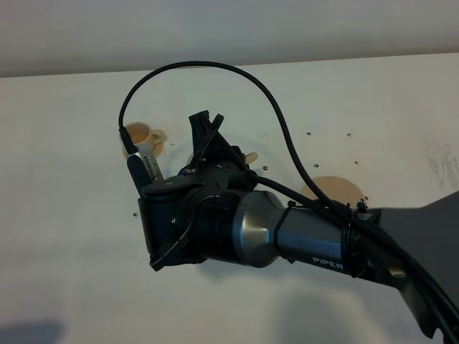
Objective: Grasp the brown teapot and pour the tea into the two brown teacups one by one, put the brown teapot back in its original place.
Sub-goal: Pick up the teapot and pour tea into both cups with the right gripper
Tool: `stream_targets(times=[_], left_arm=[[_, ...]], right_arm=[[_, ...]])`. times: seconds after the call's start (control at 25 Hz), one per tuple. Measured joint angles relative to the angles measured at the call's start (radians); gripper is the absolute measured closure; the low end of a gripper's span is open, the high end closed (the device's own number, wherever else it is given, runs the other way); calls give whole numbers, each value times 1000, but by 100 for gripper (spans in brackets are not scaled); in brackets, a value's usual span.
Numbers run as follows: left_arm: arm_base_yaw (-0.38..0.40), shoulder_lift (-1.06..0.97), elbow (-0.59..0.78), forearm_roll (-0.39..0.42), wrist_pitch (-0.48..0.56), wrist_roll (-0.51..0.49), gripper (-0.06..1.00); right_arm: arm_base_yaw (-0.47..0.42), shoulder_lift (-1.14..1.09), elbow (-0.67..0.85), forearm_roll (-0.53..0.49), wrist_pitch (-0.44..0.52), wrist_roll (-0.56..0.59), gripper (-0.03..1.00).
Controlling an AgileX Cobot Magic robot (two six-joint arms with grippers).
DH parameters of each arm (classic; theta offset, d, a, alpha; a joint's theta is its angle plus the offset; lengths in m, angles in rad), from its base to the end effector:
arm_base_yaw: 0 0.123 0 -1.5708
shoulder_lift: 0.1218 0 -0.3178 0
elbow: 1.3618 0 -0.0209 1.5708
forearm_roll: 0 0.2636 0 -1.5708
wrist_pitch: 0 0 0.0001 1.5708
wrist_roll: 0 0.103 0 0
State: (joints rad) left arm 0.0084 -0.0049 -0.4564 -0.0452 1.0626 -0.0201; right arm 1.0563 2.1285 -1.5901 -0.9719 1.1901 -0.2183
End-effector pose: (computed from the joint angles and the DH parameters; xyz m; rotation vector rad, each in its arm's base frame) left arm -0.0120 -0.0042 0.2647 -0.0286 2.0844 -0.0617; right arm 0.2936 0.3589 0.2089 -1.9515 1.7223 -1.1607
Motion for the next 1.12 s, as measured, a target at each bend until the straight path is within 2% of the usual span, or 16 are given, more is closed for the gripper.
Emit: stream_targets(times=[1.12], left_arm=[[0,0,0,0,0,0,40]], right_arm=[[11,0,0,-38,15,-37,86]])
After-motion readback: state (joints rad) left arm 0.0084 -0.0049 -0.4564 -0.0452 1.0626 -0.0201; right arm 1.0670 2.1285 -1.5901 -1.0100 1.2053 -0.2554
